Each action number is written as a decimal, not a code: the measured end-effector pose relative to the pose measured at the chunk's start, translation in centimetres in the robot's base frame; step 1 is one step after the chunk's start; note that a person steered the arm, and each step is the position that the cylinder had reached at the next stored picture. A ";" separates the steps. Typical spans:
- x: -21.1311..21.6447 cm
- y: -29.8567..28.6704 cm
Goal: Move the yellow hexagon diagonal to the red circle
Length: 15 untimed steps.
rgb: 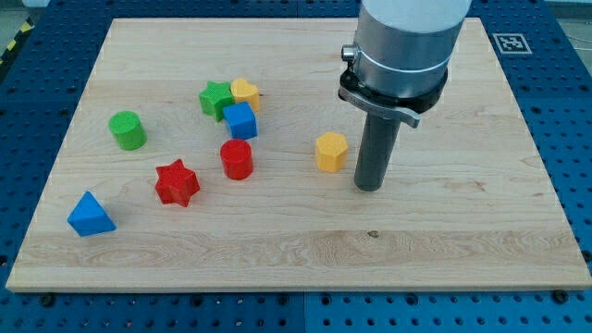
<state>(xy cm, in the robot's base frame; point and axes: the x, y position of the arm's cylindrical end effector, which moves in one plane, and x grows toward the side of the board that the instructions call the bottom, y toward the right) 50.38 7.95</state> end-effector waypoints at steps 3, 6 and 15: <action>-1.6 0.0; -4.2 -2.9; -3.5 -7.8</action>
<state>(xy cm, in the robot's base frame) 46.90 0.15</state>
